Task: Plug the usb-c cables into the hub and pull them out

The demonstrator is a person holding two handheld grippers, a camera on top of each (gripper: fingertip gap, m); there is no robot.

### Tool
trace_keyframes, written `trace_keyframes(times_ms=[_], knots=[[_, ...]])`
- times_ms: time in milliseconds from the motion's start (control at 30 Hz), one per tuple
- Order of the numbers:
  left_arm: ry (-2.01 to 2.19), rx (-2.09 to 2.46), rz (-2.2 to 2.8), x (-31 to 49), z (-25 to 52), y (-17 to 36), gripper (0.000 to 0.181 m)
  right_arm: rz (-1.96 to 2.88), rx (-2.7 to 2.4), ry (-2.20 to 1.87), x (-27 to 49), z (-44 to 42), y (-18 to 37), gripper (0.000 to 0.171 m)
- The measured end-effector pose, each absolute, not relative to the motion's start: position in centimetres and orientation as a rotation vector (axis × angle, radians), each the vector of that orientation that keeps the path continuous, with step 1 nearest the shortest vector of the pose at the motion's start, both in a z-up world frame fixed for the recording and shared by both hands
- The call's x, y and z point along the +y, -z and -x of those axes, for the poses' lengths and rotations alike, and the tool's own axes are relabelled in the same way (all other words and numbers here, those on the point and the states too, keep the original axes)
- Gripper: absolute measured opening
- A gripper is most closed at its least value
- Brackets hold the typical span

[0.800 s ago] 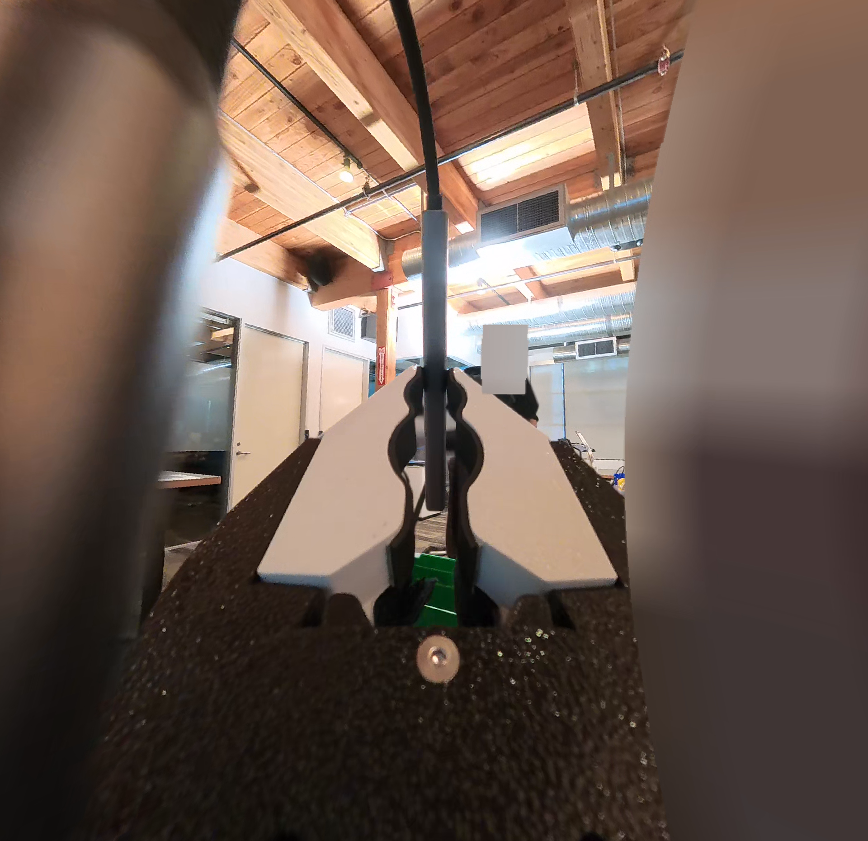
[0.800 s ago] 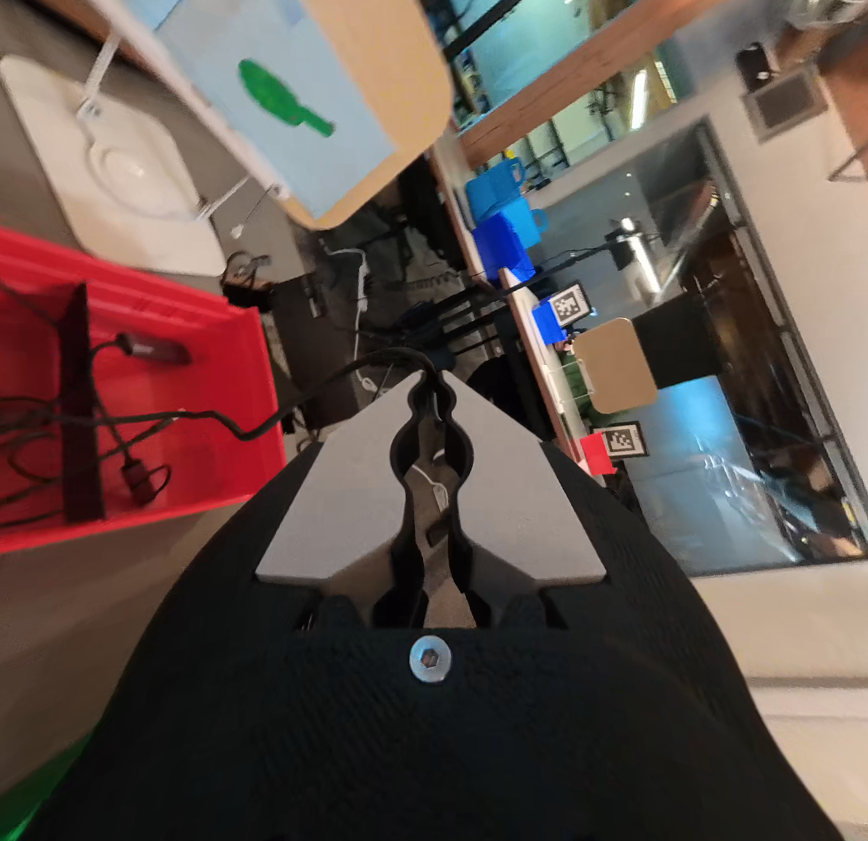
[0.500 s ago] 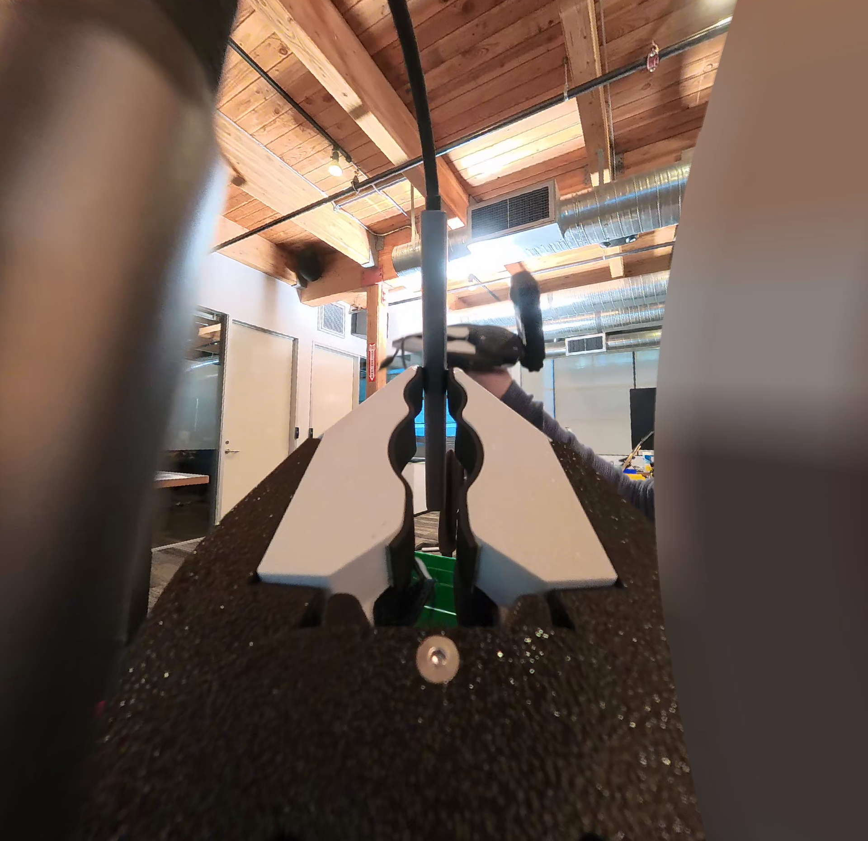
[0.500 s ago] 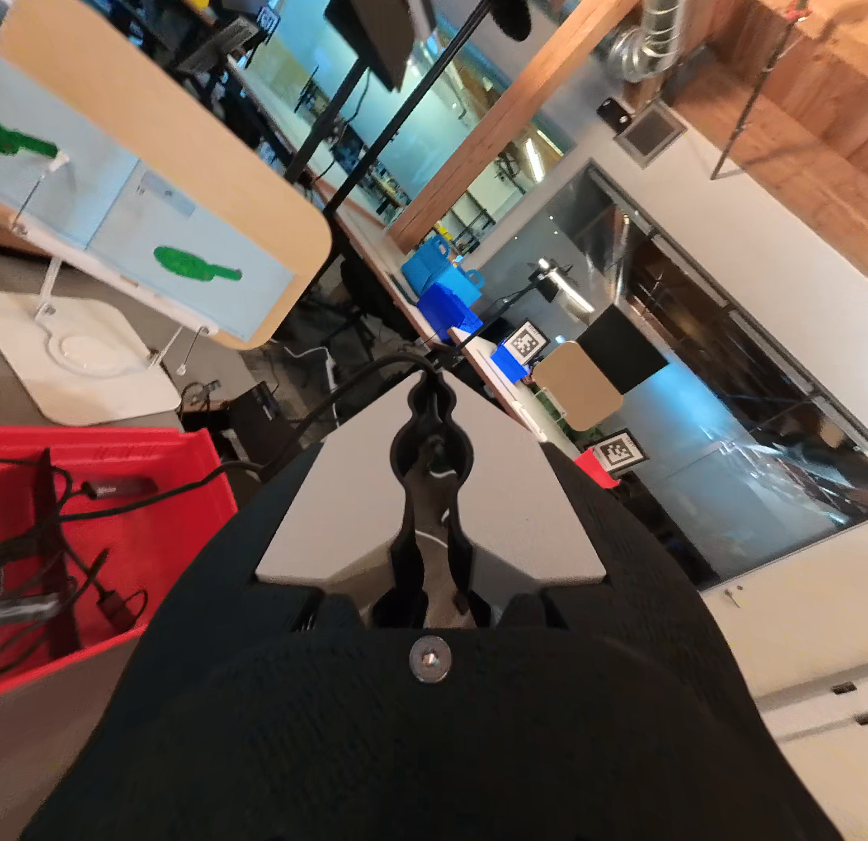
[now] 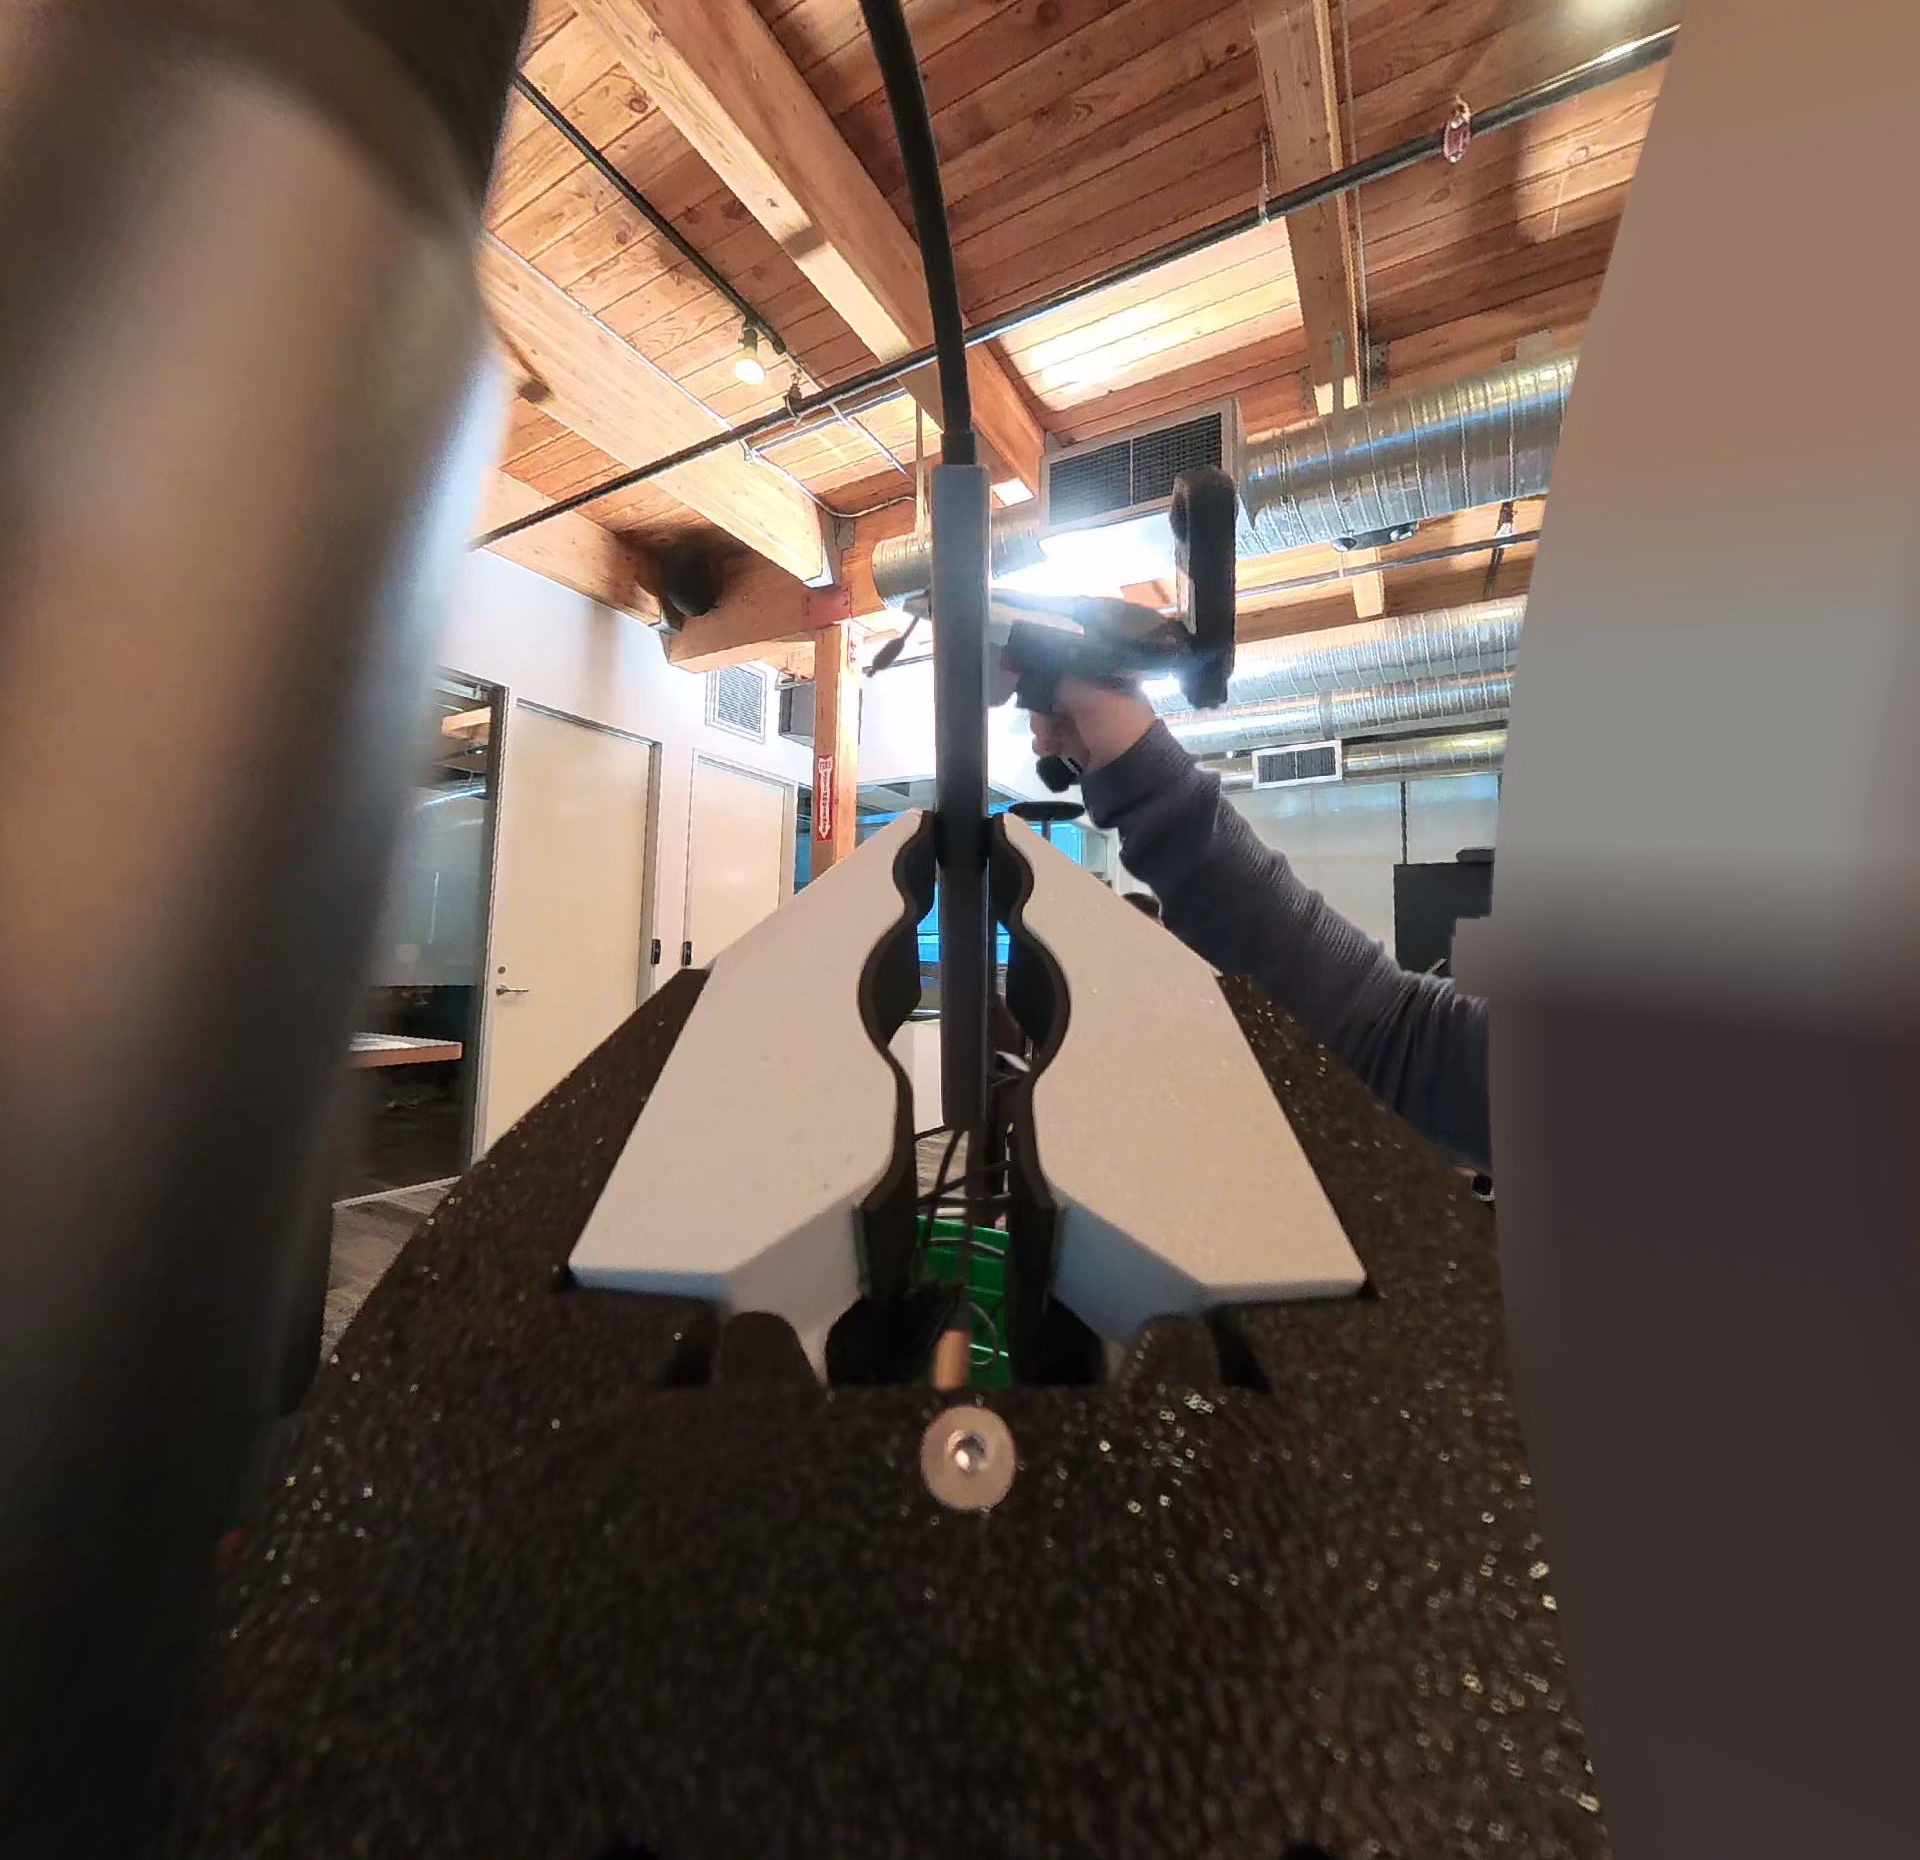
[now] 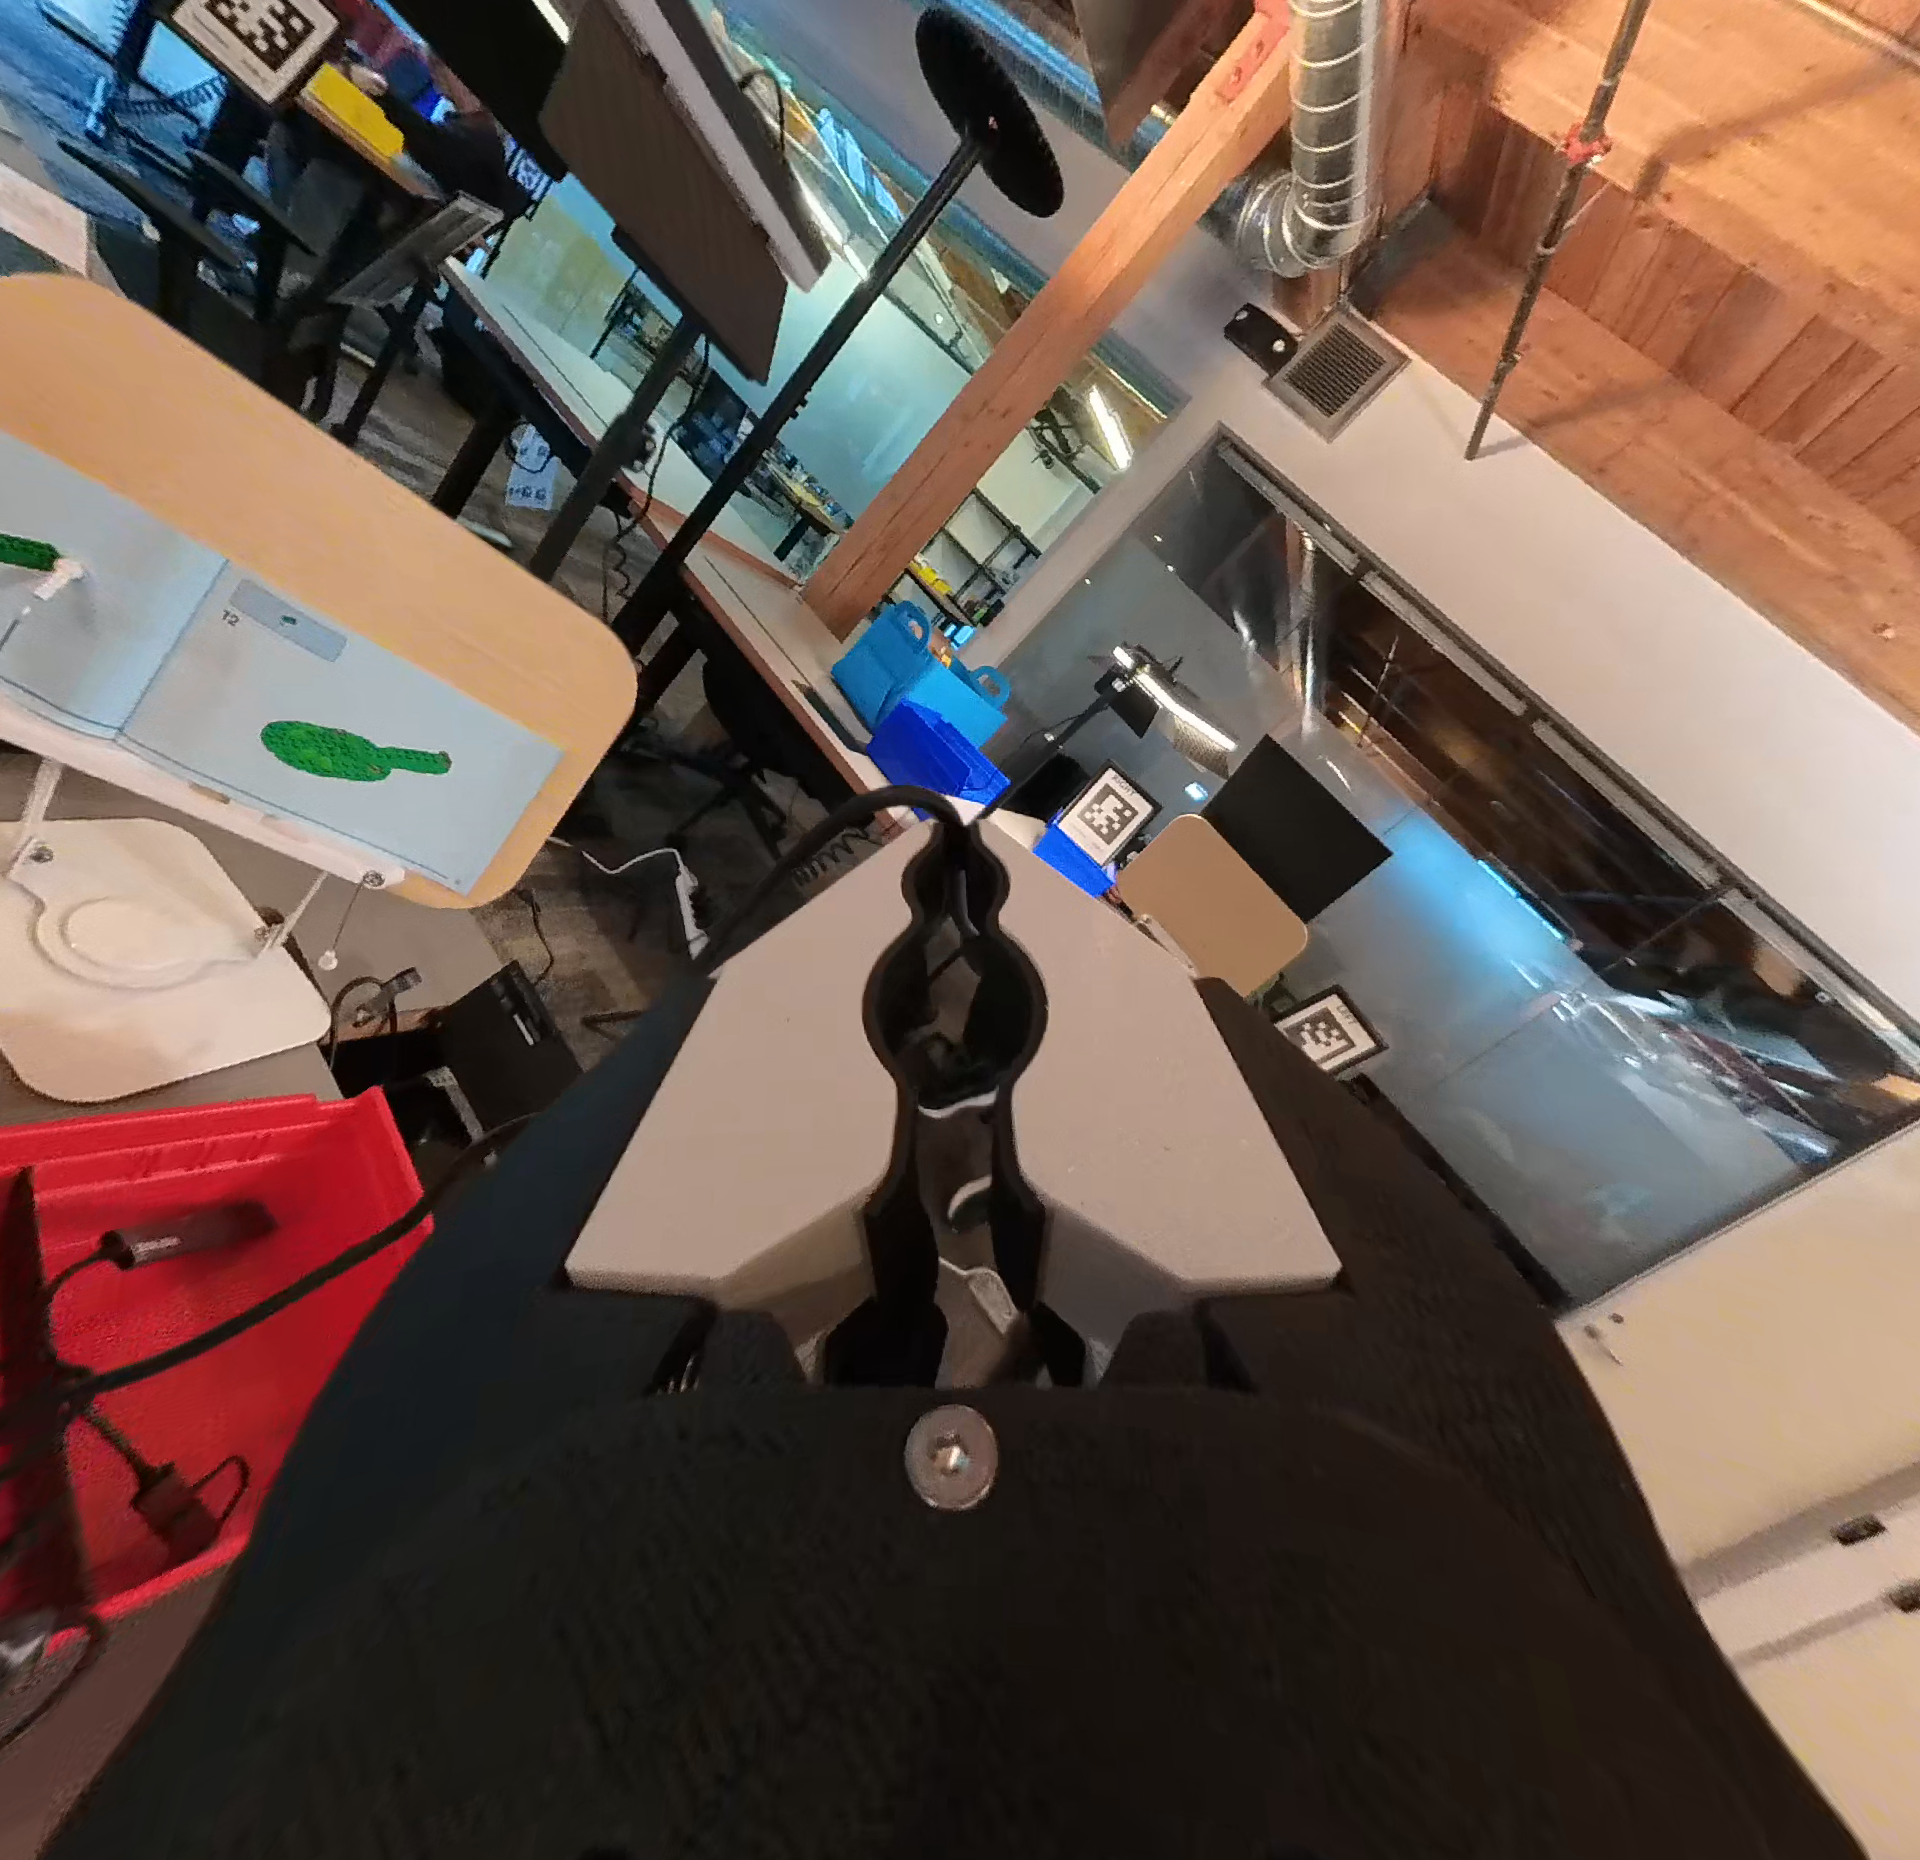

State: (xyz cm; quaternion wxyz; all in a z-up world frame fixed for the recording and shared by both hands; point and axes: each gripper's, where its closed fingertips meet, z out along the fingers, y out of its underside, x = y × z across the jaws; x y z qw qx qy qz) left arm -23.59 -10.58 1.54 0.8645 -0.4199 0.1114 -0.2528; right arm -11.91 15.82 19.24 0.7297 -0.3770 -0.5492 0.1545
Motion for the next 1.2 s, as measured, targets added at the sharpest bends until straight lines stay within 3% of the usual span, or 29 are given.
trace_keyframes(times_ms=[233, 467, 567, 867, 1200], knots=[[0.542, 0.225, 0.885, -10.2, 23.8, -1.3, 0.007, 0.857, -1.194, -0.297, 16.3, 11.5, -23.2, 0.001], [0.546, 0.219, 0.906, -9.4, 23.8, -1.1, 0.006, 0.821, -1.069, -0.269, 15.5, 9.5, -32.0, 0.001], [0.561, 0.226, 0.912, -9.0, 23.6, -1.0, 0.007, 0.845, -1.077, -0.296, 15.0, 8.5, -32.6, 0.001], [0.609, 0.248, 0.916, -8.1, 23.0, -0.9, 0.007, 0.939, -1.230, -0.258, 13.1, 4.9, -24.7, 0.001], [0.705, 0.307, 0.942, -5.9, 20.6, -0.7, 0.007, 1.216, -1.161, -0.342, 12.3, -6.2, -4.3, 0.000]])
